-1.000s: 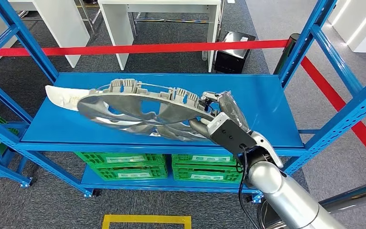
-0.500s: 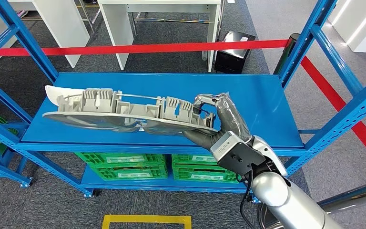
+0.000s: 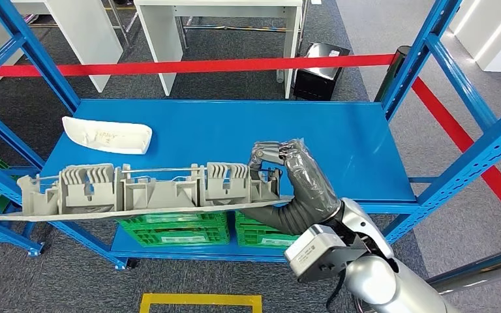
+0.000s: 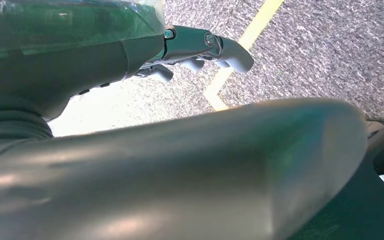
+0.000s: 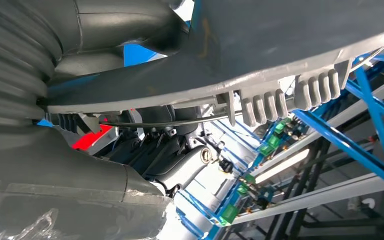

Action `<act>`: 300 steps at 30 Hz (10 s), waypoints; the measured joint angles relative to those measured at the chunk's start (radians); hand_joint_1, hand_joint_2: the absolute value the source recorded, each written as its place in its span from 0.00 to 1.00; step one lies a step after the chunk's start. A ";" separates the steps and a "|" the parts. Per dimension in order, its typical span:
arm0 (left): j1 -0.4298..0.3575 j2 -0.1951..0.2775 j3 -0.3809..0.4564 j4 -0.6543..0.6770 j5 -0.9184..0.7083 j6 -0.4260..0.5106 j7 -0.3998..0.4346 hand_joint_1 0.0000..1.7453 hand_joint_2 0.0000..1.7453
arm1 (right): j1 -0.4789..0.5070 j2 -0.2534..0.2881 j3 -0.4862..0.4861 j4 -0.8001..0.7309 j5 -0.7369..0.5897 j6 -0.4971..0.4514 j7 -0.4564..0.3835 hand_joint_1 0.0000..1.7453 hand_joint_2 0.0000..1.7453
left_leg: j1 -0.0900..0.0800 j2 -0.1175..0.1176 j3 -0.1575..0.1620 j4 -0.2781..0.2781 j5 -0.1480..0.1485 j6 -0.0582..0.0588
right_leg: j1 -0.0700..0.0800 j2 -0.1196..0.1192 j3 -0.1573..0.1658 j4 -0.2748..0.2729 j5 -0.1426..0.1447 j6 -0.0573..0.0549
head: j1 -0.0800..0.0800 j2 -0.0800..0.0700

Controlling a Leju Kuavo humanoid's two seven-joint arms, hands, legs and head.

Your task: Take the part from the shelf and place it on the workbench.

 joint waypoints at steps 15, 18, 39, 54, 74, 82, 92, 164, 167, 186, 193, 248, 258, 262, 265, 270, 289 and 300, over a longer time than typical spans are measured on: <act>0.000 0.000 0.000 0.000 0.002 0.000 0.000 0.00 1.00 | 0.002 -0.006 0.011 -0.047 0.015 -0.004 -0.003 1.00 1.00 | 0.000 0.000 0.000 0.000 0.000 0.000 | 0.000 0.000 0.000 0.000 0.000 0.000 | 0.000 0.000; 0.001 0.000 0.000 0.000 0.003 0.000 0.000 0.00 1.00 | 0.002 -0.008 0.014 -0.050 0.015 -0.004 -0.003 1.00 1.00 | 0.000 0.000 0.000 0.000 0.000 0.000 | 0.000 0.000 0.000 0.000 0.000 0.000 | 0.000 0.000; 0.007 -0.001 0.026 0.000 0.056 -0.020 -0.017 0.00 1.00 | 0.004 -0.014 0.024 -0.059 0.011 -0.010 0.005 1.00 1.00 | 0.000 0.000 0.000 0.000 0.000 0.000 | 0.000 0.000 0.000 0.000 0.000 0.000 | 0.000 0.000; 0.011 0.001 0.048 0.000 0.083 -0.026 -0.030 0.00 1.00 | 0.019 -0.016 0.025 -0.062 0.015 -0.023 0.030 1.00 1.00 | -0.005 0.000 0.000 0.002 -0.001 0.005 | -0.006 0.000 0.000 -0.001 0.002 0.004 | 0.000 0.000; 0.012 -0.006 0.050 0.000 0.084 -0.040 -0.027 0.00 1.00 | 0.061 -0.053 0.032 -0.116 0.043 -0.042 0.059 1.00 1.00 | 0.009 0.005 -0.048 0.017 0.038 -0.008 | -0.012 -0.004 0.043 0.013 -0.050 0.018 | 0.017 0.000; 0.012 -0.006 0.050 0.000 0.084 -0.040 -0.024 0.00 1.00 | 0.069 -0.053 0.034 -0.120 0.056 -0.042 0.064 1.00 1.00 | 0.013 0.006 -0.127 0.281 -0.130 -0.030 | -0.005 -0.010 0.004 0.006 -0.015 -0.026 | -0.012 0.000; 0.007 -0.006 0.050 0.000 0.084 -0.041 -0.022 0.00 1.00 | 0.072 -0.056 0.039 -0.127 0.075 -0.044 0.078 1.00 1.00 | 0.000 0.009 0.017 -0.018 0.008 0.019 | -0.003 -0.007 -0.037 0.012 0.013 0.015 | -0.014 0.000; -0.019 -0.016 0.049 -0.001 0.073 -0.057 0.016 0.00 1.00 | 0.078 -0.083 0.016 -0.133 0.169 -0.096 0.100 1.00 1.00 | -0.005 0.015 -0.148 0.006 0.131 0.015 | 0.003 -0.013 0.137 0.010 -0.116 0.006 | 0.009 0.000; -0.019 -0.017 0.048 -0.001 0.066 -0.056 0.020 0.00 1.00 | 0.086 -0.089 0.006 -0.139 0.176 -0.108 0.104 1.00 1.00 | -0.001 0.015 -0.159 0.004 0.156 -0.002 | 0.008 -0.011 0.153 -0.042 -0.115 -0.009 | 0.009 0.000; -0.021 -0.017 0.045 -0.001 0.072 -0.057 0.019 0.00 1.00 | 0.123 -0.125 -0.027 -0.172 0.211 -0.126 0.138 1.00 1.00 | 0.004 0.016 -0.026 -0.015 0.042 0.029 | -0.004 -0.012 -0.061 0.107 -0.097 0.025 | -0.003 0.000; -0.019 -0.018 0.045 -0.001 0.074 -0.057 0.019 0.00 1.00 | 0.127 -0.137 -0.030 -0.174 0.214 -0.129 0.146 1.00 1.00 | -0.005 0.015 -0.132 -0.001 0.118 0.026 | 0.000 -0.012 0.070 0.108 -0.106 0.014 | 0.012 0.000; -0.019 -0.017 0.045 0.000 0.075 -0.058 0.024 0.00 1.00 | 0.125 -0.141 -0.050 -0.192 0.227 -0.137 0.145 1.00 1.00 | 0.006 0.012 -0.047 -0.013 0.049 0.033 | -0.004 -0.017 -0.066 0.165 -0.146 0.031 | 0.005 0.000; -0.021 -0.018 0.045 -0.001 0.082 -0.061 -0.015 0.00 1.00 | 0.124 -0.143 -0.051 -0.194 0.233 -0.140 0.134 1.00 1.00 | -0.003 0.012 -0.110 -0.002 0.099 0.005 | 0.007 -0.017 0.123 -0.045 -0.098 -0.004 | 0.013 0.000; -0.020 -0.017 0.045 -0.001 0.084 -0.061 -0.024 0.00 1.00 | 0.125 -0.143 -0.050 -0.196 0.246 -0.140 0.125 1.00 1.00 | 0.002 0.010 -0.149 0.094 0.026 -0.018 | 0.000 -0.021 0.117 -0.056 -0.078 -0.024 | 0.006 0.000; -0.018 -0.017 0.045 -0.001 0.084 -0.060 -0.027 0.00 1.00 | 0.128 -0.143 -0.049 -0.197 0.265 -0.140 0.118 1.00 1.00 | 0.007 0.010 -0.206 0.275 -0.057 -0.031 | -0.001 -0.022 0.106 -0.048 -0.074 -0.028 | -0.003 0.000; -0.017 -0.016 0.044 -0.001 0.084 -0.060 -0.032 0.00 1.00 | 0.137 -0.144 -0.048 -0.205 0.295 -0.139 0.117 1.00 1.00 | 0.007 0.014 -0.072 0.070 0.040 -0.021 | 0.002 -0.022 0.090 -0.024 -0.080 -0.018 | -0.010 0.000; -0.014 -0.017 0.043 0.000 0.084 -0.066 -0.042 0.00 1.00 | 0.161 -0.153 -0.051 -0.235 0.345 -0.138 0.120 1.00 1.00 | 0.008 -0.085 -0.102 0.015 0.072 -0.002 | -0.003 0.045 0.071 -0.014 -0.076 -0.009 | 0.012 0.000; -0.011 -0.014 0.042 0.000 0.084 -0.071 -0.043 0.00 1.00 | 0.176 -0.154 -0.052 -0.247 0.365 -0.136 0.124 1.00 1.00 | 0.002 0.040 -0.098 0.083 0.030 -0.017 | 0.001 -0.090 0.072 -0.012 -0.075 -0.020 | -0.019 0.000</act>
